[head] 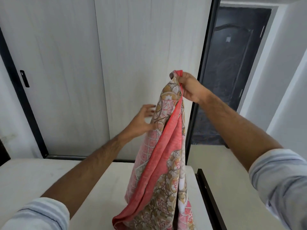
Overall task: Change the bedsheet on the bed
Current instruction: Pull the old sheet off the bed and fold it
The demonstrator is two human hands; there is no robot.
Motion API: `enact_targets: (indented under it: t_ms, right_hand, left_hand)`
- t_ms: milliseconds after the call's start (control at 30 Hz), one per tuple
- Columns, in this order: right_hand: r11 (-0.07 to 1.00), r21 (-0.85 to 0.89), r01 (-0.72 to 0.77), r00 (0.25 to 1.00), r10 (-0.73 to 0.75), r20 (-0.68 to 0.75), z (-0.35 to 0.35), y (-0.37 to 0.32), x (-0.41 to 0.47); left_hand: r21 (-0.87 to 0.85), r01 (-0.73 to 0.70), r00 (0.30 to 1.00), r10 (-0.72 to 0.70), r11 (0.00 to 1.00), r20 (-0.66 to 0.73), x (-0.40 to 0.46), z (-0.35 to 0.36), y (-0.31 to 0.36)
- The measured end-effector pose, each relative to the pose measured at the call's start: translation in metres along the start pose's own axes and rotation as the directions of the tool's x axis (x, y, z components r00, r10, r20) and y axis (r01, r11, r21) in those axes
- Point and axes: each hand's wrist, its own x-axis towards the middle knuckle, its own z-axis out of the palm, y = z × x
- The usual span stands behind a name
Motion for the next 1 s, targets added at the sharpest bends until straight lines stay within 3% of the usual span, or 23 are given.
enact_targets:
  t_ms: [100, 233, 333, 400, 433, 567, 767, 800, 867, 1000]
  right_hand:
    - [0.999, -0.017, 0.040, 0.999, -0.041, -0.007, -0.013, -0.024, 0.005]
    - [0.994, -0.056, 0.094, 0.982, -0.102, -0.161, -0.036, -0.056, 0.017]
    - [0.985, -0.111, 0.133, 0.930, -0.163, -0.330, -0.056, -0.072, 0.028]
    - [0.980, -0.140, 0.140, 0.887, -0.187, -0.422, -0.067, -0.077, 0.032]
    - [0.979, -0.148, 0.141, 0.864, -0.195, -0.464, -0.071, -0.079, 0.033]
    - [0.978, -0.155, 0.136, 0.804, -0.201, -0.559, -0.080, -0.082, 0.032]
    - [0.977, -0.160, 0.142, 0.788, -0.209, -0.579, -0.095, -0.089, 0.015]
    - [0.977, -0.160, 0.143, 0.779, -0.211, -0.590, -0.097, -0.090, 0.011]
    - [0.976, -0.162, 0.143, 0.766, -0.213, -0.607, -0.100, -0.093, 0.005]
    - [0.975, -0.184, 0.129, 0.741, -0.218, -0.635, -0.107, -0.096, 0.000]
  left_hand:
    - [-0.077, 0.090, 0.957, -0.065, 0.993, 0.284, 0.003, 0.010, -0.003]
    - [-0.060, 0.036, 0.953, -0.017, 0.998, 0.303, 0.004, 0.027, -0.008]
    - [0.077, -0.227, 0.939, 0.197, 0.971, 0.282, 0.000, 0.034, 0.004]
    - [0.142, -0.409, 0.874, 0.343, 0.901, 0.343, -0.004, 0.047, 0.012]
    - [0.141, -0.428, 0.849, 0.343, 0.893, 0.401, -0.006, 0.056, 0.018]
    - [0.101, -0.233, 0.797, 0.131, 0.967, 0.590, -0.018, 0.090, 0.013]
    - [-0.032, 0.097, 0.832, -0.063, 0.995, 0.551, -0.032, 0.103, -0.021]
    - [0.039, 0.081, 0.816, -0.089, 0.996, 0.572, -0.032, 0.102, -0.028]
    - [0.300, -0.095, 0.765, -0.124, 0.949, 0.632, -0.029, 0.100, -0.042]
    - [0.575, -0.417, 0.639, -0.223, 0.704, 0.736, -0.030, 0.100, -0.063]
